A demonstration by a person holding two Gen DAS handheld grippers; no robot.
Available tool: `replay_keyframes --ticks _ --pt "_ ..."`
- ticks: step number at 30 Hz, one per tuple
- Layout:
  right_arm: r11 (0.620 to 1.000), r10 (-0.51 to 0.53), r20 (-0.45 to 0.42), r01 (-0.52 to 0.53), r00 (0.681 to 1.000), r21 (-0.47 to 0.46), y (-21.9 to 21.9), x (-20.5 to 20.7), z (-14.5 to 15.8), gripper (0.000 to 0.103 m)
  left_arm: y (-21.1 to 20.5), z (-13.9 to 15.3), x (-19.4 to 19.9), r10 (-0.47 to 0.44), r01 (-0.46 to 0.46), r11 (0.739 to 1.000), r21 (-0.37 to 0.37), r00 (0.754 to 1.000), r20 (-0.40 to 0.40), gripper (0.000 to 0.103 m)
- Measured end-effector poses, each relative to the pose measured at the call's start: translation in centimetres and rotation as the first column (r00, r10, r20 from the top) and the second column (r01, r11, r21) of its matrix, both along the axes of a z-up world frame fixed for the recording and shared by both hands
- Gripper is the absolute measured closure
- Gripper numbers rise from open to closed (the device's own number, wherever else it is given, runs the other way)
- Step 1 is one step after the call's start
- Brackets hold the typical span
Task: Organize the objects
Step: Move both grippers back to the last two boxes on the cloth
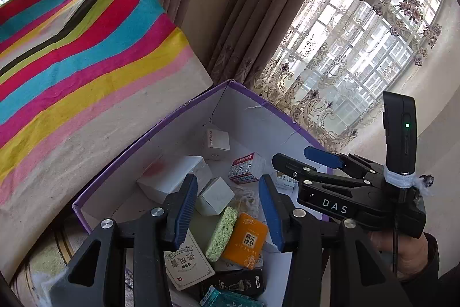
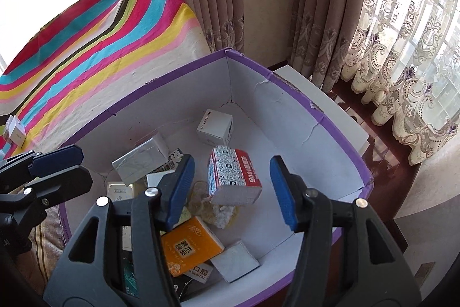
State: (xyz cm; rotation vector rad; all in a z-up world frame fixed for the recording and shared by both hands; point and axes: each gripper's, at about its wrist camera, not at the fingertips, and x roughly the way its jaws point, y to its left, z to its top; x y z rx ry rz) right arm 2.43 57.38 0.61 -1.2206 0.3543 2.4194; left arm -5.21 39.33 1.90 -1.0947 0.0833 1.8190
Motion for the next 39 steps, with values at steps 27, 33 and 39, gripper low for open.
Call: replay_keyframes --ticks 27,33,39 --pt "0.99 0.133 0.005 -0.133 0.991 0.055 -7.7 -3.4 2.6 0.025 -15.0 1.1 -4.8 0.311 -0.313 0.946 0.09 0.95 0.032 0.039" --pt "0.981 0.186 0.008 -0.186 0.983 0.055 -10.7 -4.7 2.8 0.023 -20.0 0.7 -5.4 0.401 -0.404 0.91 0.098 0.915 0.046 0.039" --pt "0.967 0.254 0.0 -0.254 0.967 0.03 -14.8 -6.1 2.7 0.023 -25.2 0.1 -6.1 0.499 -0.503 0.859 0.093 0.864 0.063 0.038"
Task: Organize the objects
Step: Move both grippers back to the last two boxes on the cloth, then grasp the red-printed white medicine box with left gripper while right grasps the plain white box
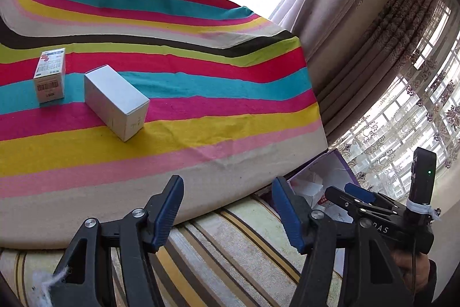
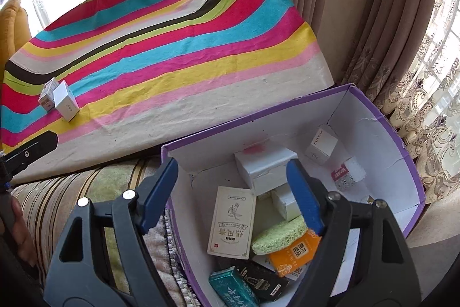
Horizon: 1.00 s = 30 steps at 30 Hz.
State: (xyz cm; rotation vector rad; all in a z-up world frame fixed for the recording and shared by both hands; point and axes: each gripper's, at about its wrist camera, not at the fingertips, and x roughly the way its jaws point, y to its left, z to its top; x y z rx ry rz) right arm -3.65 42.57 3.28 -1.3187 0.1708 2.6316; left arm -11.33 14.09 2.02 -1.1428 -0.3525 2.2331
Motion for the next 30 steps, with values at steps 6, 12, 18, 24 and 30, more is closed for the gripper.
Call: replay_keyframes --ticks 6,12,18,24,30 --pt "0.995 0.096 0.009 -0.096 0.995 -0.022 -4.7 -1.8 -0.5 0.022 -4.0 -0.1 -0.4 0.089 -0.089 0.996 -0.004 0.996 0.001 0.037" --pt "0.984 0.178 0.005 -0.178 0.984 -0.029 -8.6 -3.6 -0.7 0.021 -6.6 0.1 -1.1 0.141 -0.141 0.99 -0.024 0.99 -0.01 0.035" --pt "0.964 0.265 -0.011 -0.265 0.964 -0.01 -12.5 -5.5 -0.6 0.021 -8.9 0.6 -2.8 0.209 -0.211 0.975 -0.066 0.977 -0.034 0.035" --pt "0.942 0.335 -0.045 -0.336 0.941 -0.005 -16.2 -8.0 -0.5 0.021 -11.6 1.0 -5.8 0.313 -0.317 0.943 -0.099 0.948 -0.05 0.034" --pt "0.92 0.392 -0.086 -0.393 0.916 0.012 -19.7 -10.5 -0.2 0.021 -12.2 0.5 -9.3 0.374 -0.378 0.915 -0.141 0.926 -0.055 0.033"
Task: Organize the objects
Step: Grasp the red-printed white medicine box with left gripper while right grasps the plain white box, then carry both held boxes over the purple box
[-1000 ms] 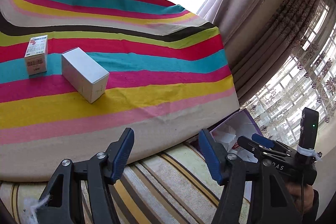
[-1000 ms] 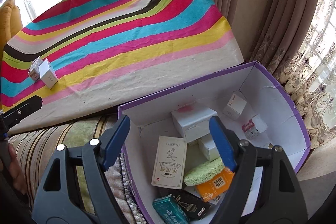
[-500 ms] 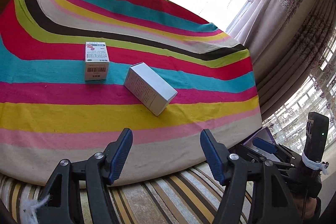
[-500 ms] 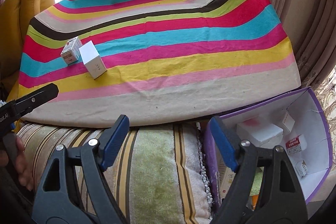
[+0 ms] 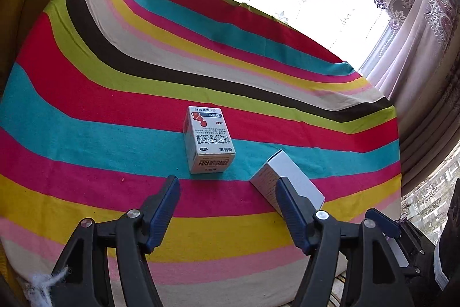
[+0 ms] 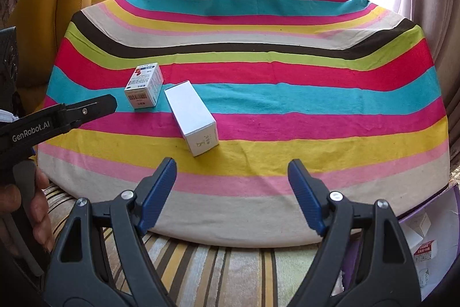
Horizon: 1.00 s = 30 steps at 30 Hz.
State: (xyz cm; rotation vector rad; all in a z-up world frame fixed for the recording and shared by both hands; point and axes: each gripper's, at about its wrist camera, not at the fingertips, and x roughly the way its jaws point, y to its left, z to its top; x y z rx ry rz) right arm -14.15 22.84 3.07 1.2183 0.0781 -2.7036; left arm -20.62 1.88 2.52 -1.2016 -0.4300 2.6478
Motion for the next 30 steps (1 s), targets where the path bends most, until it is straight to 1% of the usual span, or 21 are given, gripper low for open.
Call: replay_keyframes --ticks 5,8,15,18,19,20,21,22,23,26,28,29,30 --pt "0.998 0.051 -0.025 -0.051 0.998 0.023 -2.5 -2.3 -0.4 0.02 0.4 -0.7 -2.8 0.034 -0.033 0.999 -0.043 0.999 0.013 0.033" --pt "0.997 0.069 -0.023 -0.068 0.997 0.04 -3.6 -3.8 -1.0 0.02 0.7 -1.4 -4.2 0.046 -0.044 0.997 -0.065 0.999 0.022 0.033" --pt "0.993 0.081 0.003 -0.081 0.997 0.082 -4.9 -6.5 -2.6 0.02 1.3 -3.4 -6.2 0.059 -0.05 0.992 -0.116 0.996 0.069 0.033" --pt "0.992 0.089 0.024 -0.091 0.996 0.086 -5.3 -7.3 -3.5 0.02 1.3 -3.9 -6.6 0.067 -0.057 0.989 -0.136 0.995 0.069 0.034" --pt "0.992 0.092 0.027 -0.094 0.995 0.087 -5.4 -7.5 -3.7 0.02 1.3 -4.0 -6.6 0.069 -0.059 0.988 -0.14 0.995 0.067 0.037" --pt "0.992 0.091 0.027 -0.093 0.995 0.086 -5.4 -7.6 -3.8 0.022 1.4 -4.0 -6.7 0.07 -0.06 0.988 -0.143 0.995 0.065 0.044" --pt "0.992 0.088 0.03 -0.09 0.996 0.085 -5.4 -7.8 -3.9 0.03 1.4 -4.1 -6.8 0.069 -0.059 0.987 -0.151 0.996 0.064 0.048" --pt "0.993 0.086 0.035 -0.089 0.996 0.082 -5.3 -8.0 -4.0 0.034 1.5 -4.1 -6.9 0.066 -0.055 0.986 -0.159 0.996 0.064 0.055" --pt "0.993 0.087 0.041 -0.09 0.995 0.076 -5.4 -8.1 -4.1 0.04 1.5 -4.2 -7.0 0.061 -0.05 0.986 -0.162 0.996 0.066 0.057" --pt "0.993 0.093 0.06 -0.097 0.994 0.07 -5.5 -8.3 -4.6 0.05 1.6 -4.3 -6.9 0.053 -0.042 0.985 -0.169 0.997 0.061 0.06" --pt "0.992 0.096 0.064 -0.101 0.993 0.071 -5.7 -8.3 -4.8 0.061 1.6 -4.3 -6.5 0.049 -0.039 0.986 -0.16 0.997 0.061 0.06" --pt "0.992 0.096 0.068 -0.101 0.993 0.072 -5.6 -8.3 -4.9 0.064 1.5 -4.3 -6.3 0.048 -0.037 0.987 -0.158 0.997 0.062 0.06" --pt "0.993 0.094 0.069 -0.099 0.993 0.069 -5.6 -8.2 -4.9 0.064 1.5 -4.3 -6.1 0.046 -0.036 0.987 -0.155 0.997 0.062 0.06"
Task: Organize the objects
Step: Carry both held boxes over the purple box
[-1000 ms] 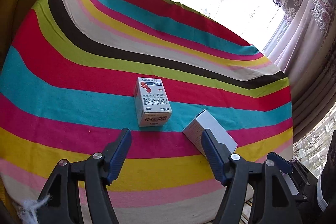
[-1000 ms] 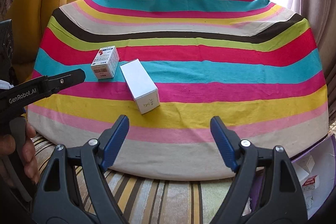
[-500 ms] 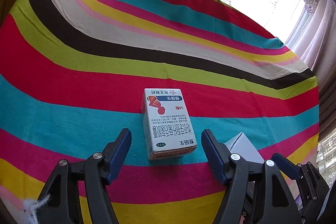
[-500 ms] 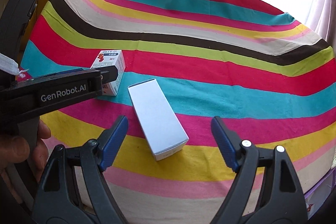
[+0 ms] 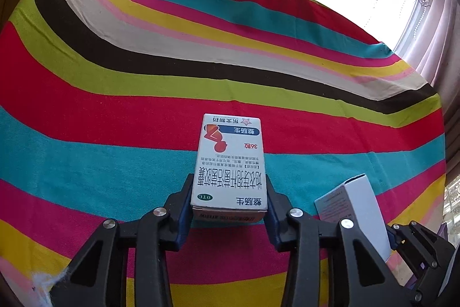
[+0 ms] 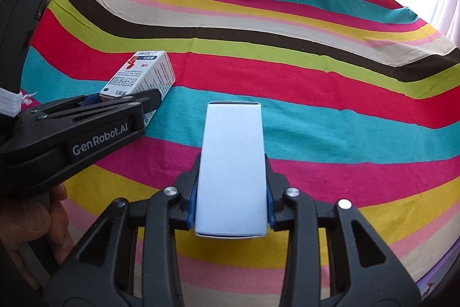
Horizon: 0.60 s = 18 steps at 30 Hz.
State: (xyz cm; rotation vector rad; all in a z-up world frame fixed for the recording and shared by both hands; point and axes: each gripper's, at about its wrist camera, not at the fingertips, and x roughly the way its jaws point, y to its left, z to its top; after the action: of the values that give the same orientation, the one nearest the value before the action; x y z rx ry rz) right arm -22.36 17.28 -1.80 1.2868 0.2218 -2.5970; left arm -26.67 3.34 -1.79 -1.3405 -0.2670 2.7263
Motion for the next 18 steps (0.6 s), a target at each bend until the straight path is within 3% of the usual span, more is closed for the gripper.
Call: replay_keyframes --ticks 18 --pt "0.995 -0.096 0.008 0.096 0.995 -0.027 3.6 5.1 1.2 0.064 1.5 1.6 9.0 -0.04 0.042 0.993 0.106 0.999 -0.026 0.06"
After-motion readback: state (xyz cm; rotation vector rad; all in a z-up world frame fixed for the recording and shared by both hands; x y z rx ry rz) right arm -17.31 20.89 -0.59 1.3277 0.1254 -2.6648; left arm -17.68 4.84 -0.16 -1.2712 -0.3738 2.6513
